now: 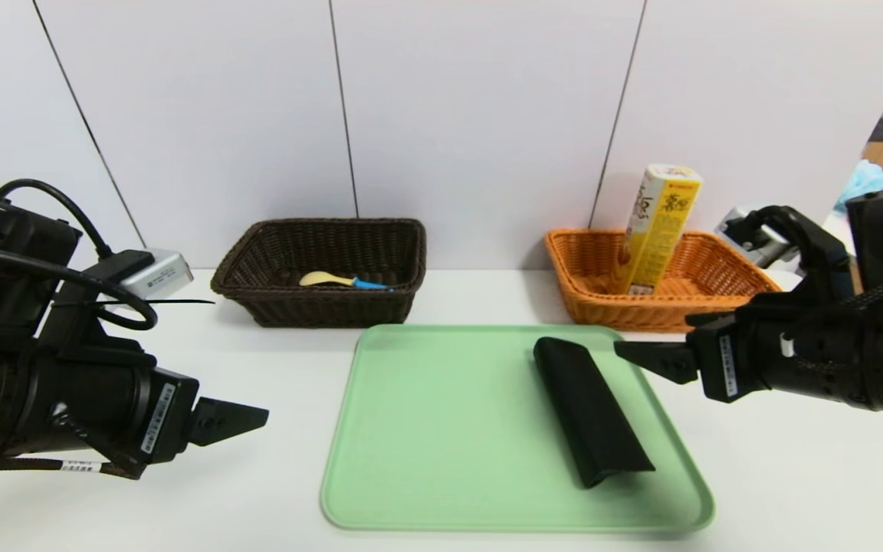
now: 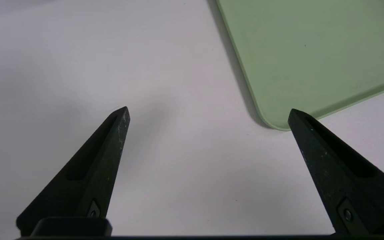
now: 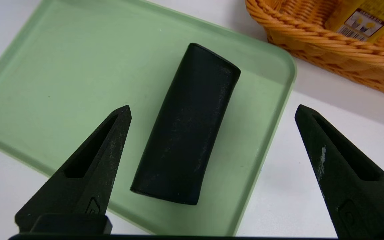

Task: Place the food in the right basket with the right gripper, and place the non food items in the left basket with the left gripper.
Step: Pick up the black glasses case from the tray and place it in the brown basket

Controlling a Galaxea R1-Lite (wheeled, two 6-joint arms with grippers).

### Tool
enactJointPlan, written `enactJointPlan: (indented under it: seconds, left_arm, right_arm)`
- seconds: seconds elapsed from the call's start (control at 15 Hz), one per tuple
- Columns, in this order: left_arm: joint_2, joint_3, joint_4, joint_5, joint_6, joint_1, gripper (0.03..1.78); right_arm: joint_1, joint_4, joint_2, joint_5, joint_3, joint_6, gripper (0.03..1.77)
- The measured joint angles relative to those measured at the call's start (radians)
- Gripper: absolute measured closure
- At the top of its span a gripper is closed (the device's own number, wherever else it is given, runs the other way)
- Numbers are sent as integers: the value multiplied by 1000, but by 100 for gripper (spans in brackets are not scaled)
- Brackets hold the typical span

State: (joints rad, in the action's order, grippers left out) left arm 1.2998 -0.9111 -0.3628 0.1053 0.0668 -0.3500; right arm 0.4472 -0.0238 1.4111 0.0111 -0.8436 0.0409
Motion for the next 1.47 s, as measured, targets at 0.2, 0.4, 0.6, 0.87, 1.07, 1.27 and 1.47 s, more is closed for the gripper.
enactJointPlan:
  seconds: [0.2,0.4,0.6,0.87,1.07,1.27,1.47]
  left_arm:
    - [-5,1,1,1,-1,-3,12]
    - [-5,1,1,1,-1,-5,12]
    - [-6,7,1,1,0,-4,12]
    - [-6,10,1,1,1,-4,12]
    - [-6,13,1,1,1,-4,12]
    - [-6,18,1,1,1,-4,12]
    - [-7,23,1,1,3,-4,12]
  right_arm:
    - [50,9,87,89,-19,71,11]
    - [111,27,180,182,-54,184,11]
    - [149,108,265,245,-143,314,11]
    - [162,159,333,305,-200,394,10]
    - [162,190,365,313,-212,416,10]
    - [170,190,390,313,-214,414,10]
    - [194,188,407,309,-214,409,10]
